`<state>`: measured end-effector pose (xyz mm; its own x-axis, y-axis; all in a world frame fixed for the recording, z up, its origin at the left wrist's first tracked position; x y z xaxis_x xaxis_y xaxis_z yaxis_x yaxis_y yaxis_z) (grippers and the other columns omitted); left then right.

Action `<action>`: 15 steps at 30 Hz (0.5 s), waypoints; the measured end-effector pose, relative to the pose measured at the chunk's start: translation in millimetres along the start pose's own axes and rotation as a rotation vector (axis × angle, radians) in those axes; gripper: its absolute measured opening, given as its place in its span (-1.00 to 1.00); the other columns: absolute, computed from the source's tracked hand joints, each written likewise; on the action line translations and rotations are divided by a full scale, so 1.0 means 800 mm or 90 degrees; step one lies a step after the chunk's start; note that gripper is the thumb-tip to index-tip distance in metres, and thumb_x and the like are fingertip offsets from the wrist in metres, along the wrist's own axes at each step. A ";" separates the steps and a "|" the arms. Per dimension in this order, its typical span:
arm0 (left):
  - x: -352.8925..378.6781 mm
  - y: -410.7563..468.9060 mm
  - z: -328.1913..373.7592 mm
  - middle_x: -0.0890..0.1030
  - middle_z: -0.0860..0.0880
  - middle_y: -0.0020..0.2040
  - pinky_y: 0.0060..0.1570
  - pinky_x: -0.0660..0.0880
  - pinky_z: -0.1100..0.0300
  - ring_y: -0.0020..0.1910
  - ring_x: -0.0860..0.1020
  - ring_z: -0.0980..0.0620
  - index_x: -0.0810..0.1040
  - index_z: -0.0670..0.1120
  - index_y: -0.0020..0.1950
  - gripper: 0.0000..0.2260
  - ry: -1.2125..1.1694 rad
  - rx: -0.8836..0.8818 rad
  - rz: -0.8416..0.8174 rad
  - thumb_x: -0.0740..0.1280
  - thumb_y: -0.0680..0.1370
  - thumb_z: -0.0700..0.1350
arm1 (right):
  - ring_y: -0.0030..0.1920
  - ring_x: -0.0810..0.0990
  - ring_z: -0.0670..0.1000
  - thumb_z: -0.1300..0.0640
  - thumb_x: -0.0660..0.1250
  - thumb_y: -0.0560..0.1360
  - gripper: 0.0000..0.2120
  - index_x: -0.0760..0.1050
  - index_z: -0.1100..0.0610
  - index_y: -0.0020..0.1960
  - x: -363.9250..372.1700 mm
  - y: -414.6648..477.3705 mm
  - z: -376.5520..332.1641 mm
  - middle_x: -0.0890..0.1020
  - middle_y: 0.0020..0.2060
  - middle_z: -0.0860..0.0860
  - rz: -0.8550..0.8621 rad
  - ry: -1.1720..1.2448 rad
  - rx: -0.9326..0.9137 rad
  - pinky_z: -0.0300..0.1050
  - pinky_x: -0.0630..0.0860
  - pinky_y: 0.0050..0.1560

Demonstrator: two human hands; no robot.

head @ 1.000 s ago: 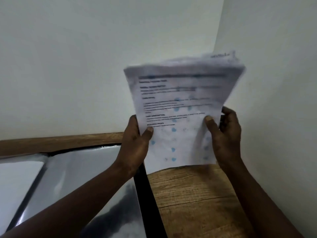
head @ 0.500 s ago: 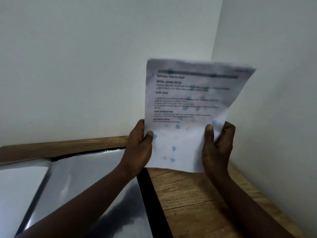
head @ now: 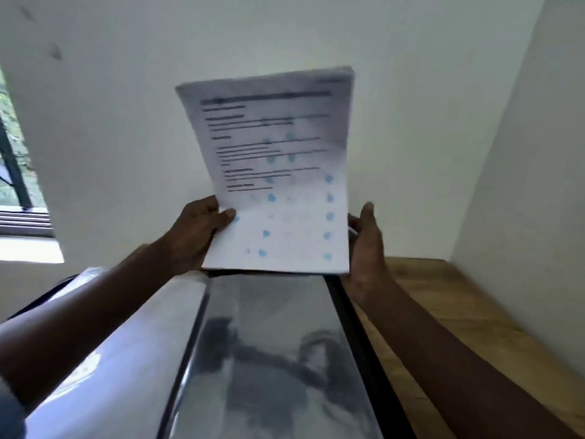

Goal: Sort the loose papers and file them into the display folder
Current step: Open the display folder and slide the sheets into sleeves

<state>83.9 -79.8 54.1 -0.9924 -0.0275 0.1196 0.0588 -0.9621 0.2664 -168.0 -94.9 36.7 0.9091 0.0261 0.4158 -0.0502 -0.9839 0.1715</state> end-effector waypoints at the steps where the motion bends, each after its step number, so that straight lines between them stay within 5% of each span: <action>1: -0.018 -0.002 -0.005 0.68 -0.31 0.02 -0.21 0.67 0.12 -0.15 0.73 0.03 0.72 -0.08 -0.02 -0.71 -0.006 0.000 0.058 0.24 0.67 -0.33 | -0.04 0.71 0.20 -0.33 0.09 0.65 -0.41 0.65 0.14 0.06 0.015 0.003 0.018 0.74 -0.05 0.17 0.015 -0.029 0.031 0.18 0.60 0.15; 2: -0.032 -0.002 -0.012 0.61 -0.34 -0.05 -0.31 0.64 0.17 -0.23 0.70 0.09 0.70 -0.03 -0.19 -0.64 -0.015 0.000 0.118 0.25 0.67 -0.32 | -0.18 0.69 0.17 -0.26 0.08 0.68 -0.43 0.65 0.16 -0.01 0.025 0.002 0.035 0.73 -0.16 0.16 0.030 -0.121 0.024 0.11 0.62 0.01; 4: -0.064 0.001 -0.031 0.68 -0.29 0.00 -0.31 0.64 0.14 -0.13 0.70 0.03 0.69 -0.01 -0.11 -0.75 -0.032 -0.017 0.209 0.31 0.67 -0.25 | -0.29 0.60 0.08 -0.05 0.16 0.69 -0.61 0.64 0.14 -0.10 0.045 -0.005 0.067 0.67 -0.28 0.08 -0.033 -0.417 -0.085 -0.03 0.52 -0.20; 7: -0.094 0.007 -0.054 0.71 -0.22 0.11 -0.36 0.54 0.20 -0.23 0.61 -0.03 0.66 -0.09 0.12 -0.88 -0.042 -0.051 0.246 0.36 0.64 -0.23 | -0.10 0.60 -0.02 -0.05 0.24 0.53 -0.76 0.61 0.06 -0.11 0.056 -0.022 0.109 0.66 -0.16 -0.08 -0.254 -0.850 -0.250 0.00 0.54 -0.07; 11: -0.100 0.018 -0.069 0.67 -0.14 -0.14 -0.43 0.42 0.21 -0.48 0.39 0.05 0.63 -0.20 0.23 -0.82 -0.039 -0.072 0.233 0.33 0.65 -0.24 | -0.10 0.53 0.03 -0.04 0.26 0.51 -0.77 0.55 0.06 -0.21 0.056 -0.029 0.121 0.59 -0.18 -0.05 -0.291 -0.902 -0.341 0.10 0.47 -0.06; 15: -0.090 0.025 -0.074 0.71 -0.07 0.04 -0.31 0.56 0.15 -0.42 0.58 0.15 0.63 -0.13 0.26 -0.80 -0.108 -0.078 0.229 0.34 0.65 -0.26 | -0.03 0.50 0.00 0.06 0.28 0.52 -0.93 0.46 -0.01 -0.14 0.056 -0.028 0.121 0.54 -0.13 -0.12 -0.304 -0.909 -0.401 0.08 0.40 0.06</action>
<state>150.4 -113.5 -6.1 -0.8788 -0.3321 0.3426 0.3744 -0.9251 0.0638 -86.1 -88.9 -34.7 0.4949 -0.2386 -0.8356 0.5063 -0.7023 0.5004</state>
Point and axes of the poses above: each hand's wrist, its own y-axis towards the middle knuckle, its own x-axis out of the palm, z = x × y, the point moved 2 cm from there along y, towards the middle knuckle
